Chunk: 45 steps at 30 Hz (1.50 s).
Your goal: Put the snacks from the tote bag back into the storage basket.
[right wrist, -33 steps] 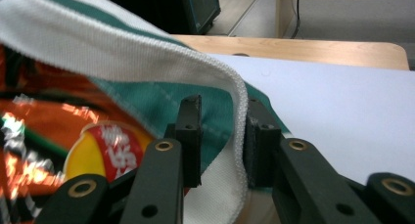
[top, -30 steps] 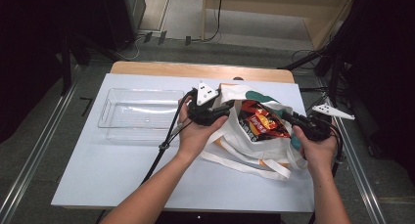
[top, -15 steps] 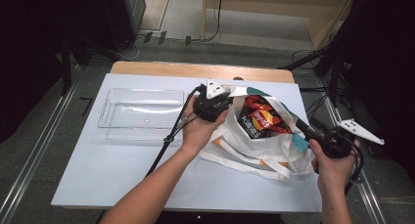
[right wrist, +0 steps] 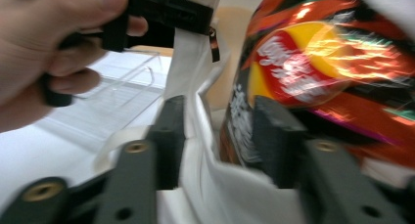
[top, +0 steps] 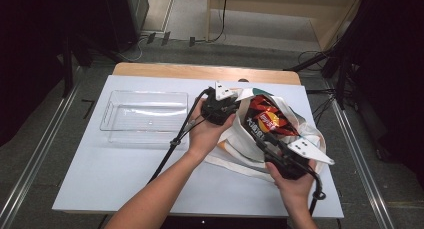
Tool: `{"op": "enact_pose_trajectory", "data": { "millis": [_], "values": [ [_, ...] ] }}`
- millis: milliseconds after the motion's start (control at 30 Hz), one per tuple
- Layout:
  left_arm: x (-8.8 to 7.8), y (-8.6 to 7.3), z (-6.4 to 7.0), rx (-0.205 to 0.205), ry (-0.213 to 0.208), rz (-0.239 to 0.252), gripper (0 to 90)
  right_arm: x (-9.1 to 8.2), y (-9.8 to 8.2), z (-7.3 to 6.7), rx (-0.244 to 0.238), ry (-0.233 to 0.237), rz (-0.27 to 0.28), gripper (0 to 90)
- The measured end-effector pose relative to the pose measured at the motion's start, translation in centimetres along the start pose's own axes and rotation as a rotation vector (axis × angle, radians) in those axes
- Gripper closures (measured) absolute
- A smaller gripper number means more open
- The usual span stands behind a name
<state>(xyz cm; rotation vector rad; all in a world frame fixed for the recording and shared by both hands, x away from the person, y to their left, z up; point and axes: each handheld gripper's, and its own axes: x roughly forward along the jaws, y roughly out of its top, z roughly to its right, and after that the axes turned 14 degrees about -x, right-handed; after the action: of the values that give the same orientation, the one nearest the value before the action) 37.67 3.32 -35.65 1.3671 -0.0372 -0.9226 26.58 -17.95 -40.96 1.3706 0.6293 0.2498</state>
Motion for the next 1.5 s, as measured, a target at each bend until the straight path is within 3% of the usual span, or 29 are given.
{"op": "enact_pose_trajectory", "data": {
  "millis": [100,133,200,300,400,467,533,633,733,800,900,967,1033,1100,1167,1233,1300,1333,1367,1433,1500],
  "values": [
    [-0.2,0.1,0.0,0.001,-0.005,-0.007,83.0,2.2,0.1,-1.2,-0.055,-0.019,-0.022,49.4],
    [-0.3,0.1,-0.1,0.002,-0.007,-0.007,83.0,2.8,0.0,-1.6,-0.085,-0.043,-0.047,49.8],
    [-0.3,0.1,-0.1,0.000,-0.008,-0.006,83.0,3.6,-0.3,-1.9,-0.101,-0.068,-0.075,54.0],
    [-0.6,0.1,-0.1,-0.010,-0.017,-0.010,83.0,3.4,-0.7,-2.2,-0.127,-0.059,-0.052,57.7],
    [-0.5,0.1,0.0,-0.019,-0.031,-0.011,82.9,4.2,-1.2,-2.2,-0.149,-0.046,-0.127,59.0],
    [-0.6,0.0,0.2,-0.020,-0.036,-0.010,82.9,4.8,-1.8,-1.8,-0.107,-0.017,-0.179,71.8],
    [-0.8,0.1,0.3,-0.020,-0.043,-0.007,82.8,4.6,-2.1,-1.5,-0.103,0.006,-0.179,87.4],
    [-1.1,0.3,0.1,-0.033,-0.046,0.008,78.1,3.8,-2.1,-1.3,-0.106,0.074,-0.172,89.7],
    [-1.4,0.5,0.1,-0.037,-0.033,0.039,58.9,2.8,-2.3,-1.2,-0.102,0.146,-0.169,89.8],
    [-1.7,0.6,0.2,-0.023,-0.018,0.064,47.8,2.4,-2.4,-1.0,-0.105,0.186,-0.169,89.9],
    [-2.1,0.7,0.6,0.010,-0.012,0.097,41.6,1.4,-2.4,-1.1,-0.139,0.226,-0.169,89.9],
    [-2.1,0.6,0.6,0.016,-0.028,0.092,42.7,0.8,-2.6,-1.4,-0.157,0.266,-0.170,89.9],
    [-2.1,0.5,0.7,0.025,-0.041,0.082,50.5,0.1,-2.8,-1.7,-0.187,0.326,-0.181,89.9],
    [-1.9,0.4,0.6,0.019,-0.069,0.055,70.4,-0.5,-2.9,-1.8,-0.212,0.366,-0.182,89.9],
    [-1.4,0.2,0.2,0.004,-0.074,0.018,84.3,-0.9,-2.9,-1.6,-0.219,0.351,-0.175,89.6],
    [-0.6,0.1,-0.5,-0.047,-0.091,-0.027,87.1,-1.2,-3.0,-1.3,-0.196,0.351,-0.165,88.8],
    [0.7,-0.2,-1.6,-0.098,-0.096,-0.093,88.0,-1.2,-3.0,-1.2,-0.204,0.351,-0.169,88.5],
    [0.7,-0.2,-1.6,-0.098,-0.096,-0.093,88.1,-1.2,-3.0,-1.2,-0.204,0.351,-0.169,88.5],
    [1.3,-0.6,-1.9,-0.108,-0.085,-0.128,88.1,-1.2,-2.9,-1.3,-0.214,0.350,-0.171,87.5],
    [3.1,-2.1,-2.1,-0.102,-0.045,-0.186,88.0,-1.4,-2.8,-1.3,-0.217,0.343,-0.146,71.3],
    [4.5,-3.8,-2.1,-0.086,-0.001,-0.227,88.0,-2.0,-2.5,-0.8,-0.197,0.316,-0.103,68.6]
  ]
}}
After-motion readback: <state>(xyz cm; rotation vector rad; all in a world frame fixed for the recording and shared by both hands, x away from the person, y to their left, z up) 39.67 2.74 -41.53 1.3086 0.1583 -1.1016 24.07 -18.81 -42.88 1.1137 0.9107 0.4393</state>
